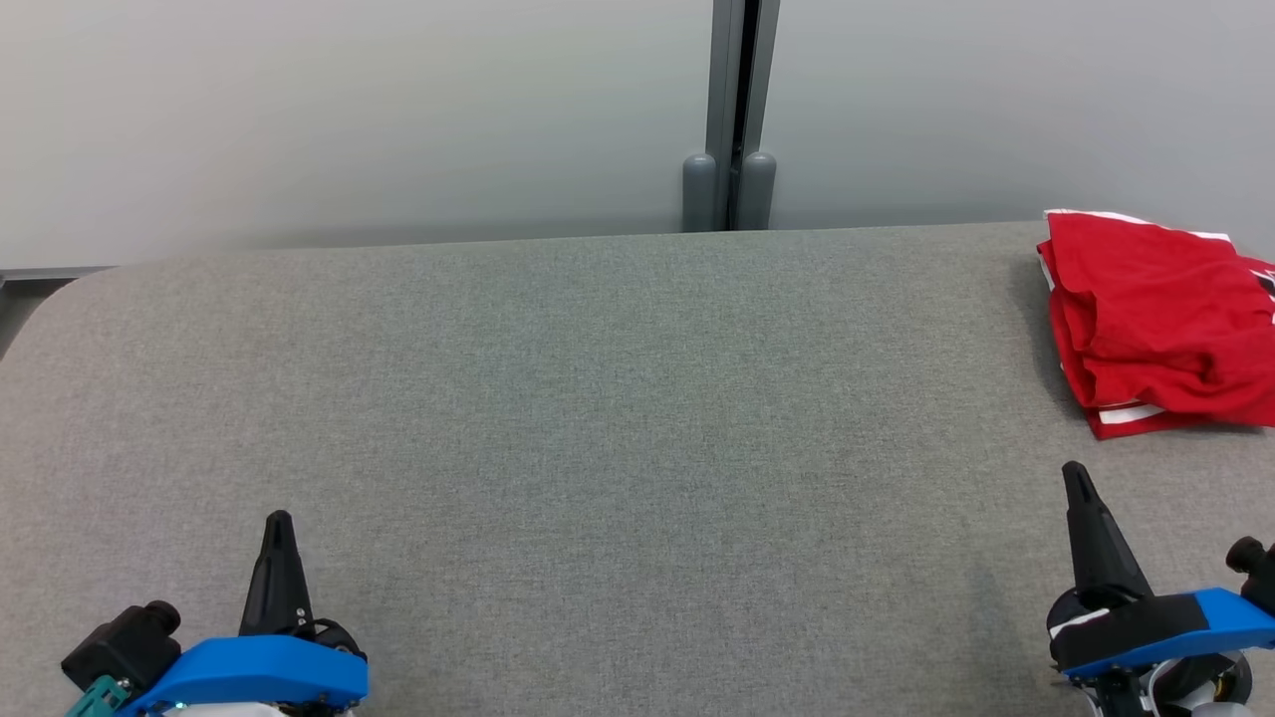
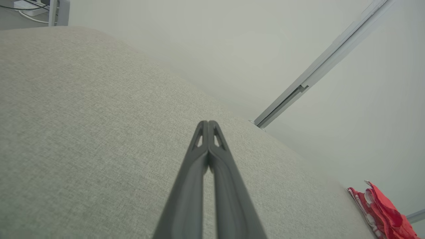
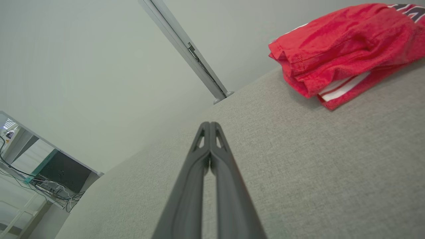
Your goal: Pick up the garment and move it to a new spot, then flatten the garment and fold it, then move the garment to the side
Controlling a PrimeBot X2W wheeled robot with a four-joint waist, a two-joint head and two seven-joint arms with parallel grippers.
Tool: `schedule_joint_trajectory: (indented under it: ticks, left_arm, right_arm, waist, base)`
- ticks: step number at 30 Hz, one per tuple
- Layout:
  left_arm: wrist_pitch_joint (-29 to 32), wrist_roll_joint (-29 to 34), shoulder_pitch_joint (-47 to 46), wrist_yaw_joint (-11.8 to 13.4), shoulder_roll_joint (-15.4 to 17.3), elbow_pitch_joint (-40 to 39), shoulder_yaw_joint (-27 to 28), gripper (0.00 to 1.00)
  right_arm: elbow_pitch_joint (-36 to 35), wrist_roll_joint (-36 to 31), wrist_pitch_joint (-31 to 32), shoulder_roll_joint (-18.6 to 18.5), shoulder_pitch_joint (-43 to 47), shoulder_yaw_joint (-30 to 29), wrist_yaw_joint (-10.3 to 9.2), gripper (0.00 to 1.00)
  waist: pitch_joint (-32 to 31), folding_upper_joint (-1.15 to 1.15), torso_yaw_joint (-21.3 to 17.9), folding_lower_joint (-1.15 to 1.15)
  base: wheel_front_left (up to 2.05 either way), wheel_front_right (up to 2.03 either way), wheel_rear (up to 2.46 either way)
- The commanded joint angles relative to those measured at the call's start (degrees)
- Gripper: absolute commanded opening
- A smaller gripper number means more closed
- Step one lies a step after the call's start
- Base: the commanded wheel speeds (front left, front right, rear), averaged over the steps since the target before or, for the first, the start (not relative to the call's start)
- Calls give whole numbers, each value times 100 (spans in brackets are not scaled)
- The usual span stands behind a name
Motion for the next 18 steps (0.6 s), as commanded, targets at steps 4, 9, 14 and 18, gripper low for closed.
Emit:
schedule_joint_trajectory:
  ticks: [4, 9, 14, 18]
  left_arm:
    - [117, -499, -207, -68, 13, -45, 82, 0]
    - [215, -901, -245, -97, 8, -36, 110, 0]
    - [312, -1286, -280, -129, 3, -27, 145, 0]
    - [383, -1578, -299, -148, 0, -20, 172, 0]
  right_arm:
    - [-25, 497, 85, 4, -151, -36, 0, 0]
    - [9, 878, 156, 17, -170, -45, 0, 0]
    - [40, 1241, 221, 30, -191, -54, 0, 0]
    - [64, 1522, 271, 41, -204, -61, 0, 0]
  waist:
    - [-14, 0, 2, 0]
    - [-29, 0, 4, 0]
    - [-44, 0, 6, 0]
    - [-55, 0, 8, 0]
  base:
    - [0, 0, 0]
    - [0, 0, 0]
    - [0, 0, 0]
    - [0, 0, 0]
